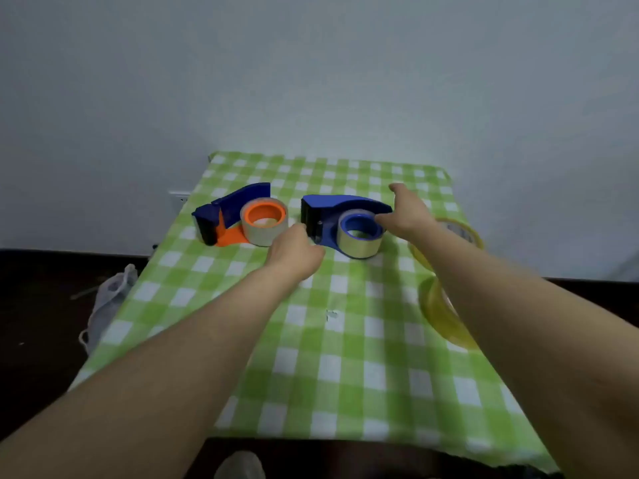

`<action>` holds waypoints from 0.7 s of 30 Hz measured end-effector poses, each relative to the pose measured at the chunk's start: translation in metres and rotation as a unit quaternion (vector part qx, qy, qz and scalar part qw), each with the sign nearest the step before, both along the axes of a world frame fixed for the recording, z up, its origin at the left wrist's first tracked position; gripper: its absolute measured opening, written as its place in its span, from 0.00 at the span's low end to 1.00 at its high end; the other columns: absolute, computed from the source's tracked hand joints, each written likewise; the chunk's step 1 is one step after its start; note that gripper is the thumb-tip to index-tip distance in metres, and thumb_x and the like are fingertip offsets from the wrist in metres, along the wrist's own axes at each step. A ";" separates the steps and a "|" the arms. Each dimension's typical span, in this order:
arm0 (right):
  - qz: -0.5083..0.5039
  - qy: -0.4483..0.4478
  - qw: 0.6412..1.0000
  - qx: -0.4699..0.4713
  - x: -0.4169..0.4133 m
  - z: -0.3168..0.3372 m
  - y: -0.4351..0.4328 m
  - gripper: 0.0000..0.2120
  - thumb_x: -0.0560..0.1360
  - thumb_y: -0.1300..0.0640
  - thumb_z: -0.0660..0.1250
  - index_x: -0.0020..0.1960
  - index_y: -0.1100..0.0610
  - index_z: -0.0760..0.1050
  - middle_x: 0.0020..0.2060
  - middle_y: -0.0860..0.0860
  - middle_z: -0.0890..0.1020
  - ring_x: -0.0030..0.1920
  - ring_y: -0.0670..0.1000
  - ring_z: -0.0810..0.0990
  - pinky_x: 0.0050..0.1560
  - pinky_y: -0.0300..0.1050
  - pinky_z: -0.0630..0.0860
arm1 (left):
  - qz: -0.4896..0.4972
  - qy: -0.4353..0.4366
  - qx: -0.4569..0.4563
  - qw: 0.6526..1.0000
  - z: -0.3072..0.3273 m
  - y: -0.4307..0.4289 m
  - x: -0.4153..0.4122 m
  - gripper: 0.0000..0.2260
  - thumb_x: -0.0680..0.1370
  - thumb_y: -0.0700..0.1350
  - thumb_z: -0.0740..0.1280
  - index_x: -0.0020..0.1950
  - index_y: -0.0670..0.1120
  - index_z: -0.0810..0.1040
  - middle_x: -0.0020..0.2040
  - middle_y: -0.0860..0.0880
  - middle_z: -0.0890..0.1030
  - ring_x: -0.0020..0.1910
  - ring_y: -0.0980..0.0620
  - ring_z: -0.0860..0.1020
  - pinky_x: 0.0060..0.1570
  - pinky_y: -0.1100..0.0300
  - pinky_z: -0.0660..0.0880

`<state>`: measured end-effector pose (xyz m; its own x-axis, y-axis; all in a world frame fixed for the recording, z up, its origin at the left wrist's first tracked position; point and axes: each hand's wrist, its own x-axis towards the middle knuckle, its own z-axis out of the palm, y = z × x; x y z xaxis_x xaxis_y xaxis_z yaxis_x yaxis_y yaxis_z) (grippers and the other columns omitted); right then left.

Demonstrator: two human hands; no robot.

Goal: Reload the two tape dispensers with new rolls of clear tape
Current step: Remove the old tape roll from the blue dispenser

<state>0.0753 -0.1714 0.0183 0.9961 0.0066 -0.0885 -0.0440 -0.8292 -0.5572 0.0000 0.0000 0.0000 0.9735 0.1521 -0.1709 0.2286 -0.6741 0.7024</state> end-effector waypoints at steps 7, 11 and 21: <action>0.016 0.022 1.000 -0.010 0.006 0.004 0.001 0.35 0.70 0.60 0.71 0.73 0.57 0.59 0.65 0.57 0.73 0.61 0.58 0.74 0.55 0.47 0.71 | -0.001 -0.021 -0.024 0.999 0.000 -0.011 0.008 0.12 0.75 0.42 0.64 0.57 0.45 0.68 0.41 0.50 0.70 0.42 0.47 0.71 0.36 0.58 0.66; 0.009 0.020 0.999 -0.026 0.012 -0.003 0.002 0.26 0.67 0.62 0.73 0.63 0.59 0.70 0.56 0.57 0.78 0.50 0.57 0.78 0.50 0.50 0.77 | -0.002 -0.025 -0.045 0.999 -0.002 -0.014 0.010 0.18 0.74 0.42 0.64 0.64 0.44 0.68 0.57 0.45 0.77 0.54 0.44 0.76 0.47 0.55 0.73; -0.021 -0.048 0.998 -0.022 -0.013 -0.003 0.002 0.17 0.69 0.63 0.68 0.58 0.59 0.72 0.50 0.56 0.79 0.44 0.55 0.74 0.43 0.47 0.72 | -0.001 -0.012 -0.068 0.998 0.008 -0.013 -0.013 0.22 0.75 0.39 0.64 0.69 0.41 0.67 0.65 0.43 0.75 0.64 0.43 0.74 0.59 0.53 0.71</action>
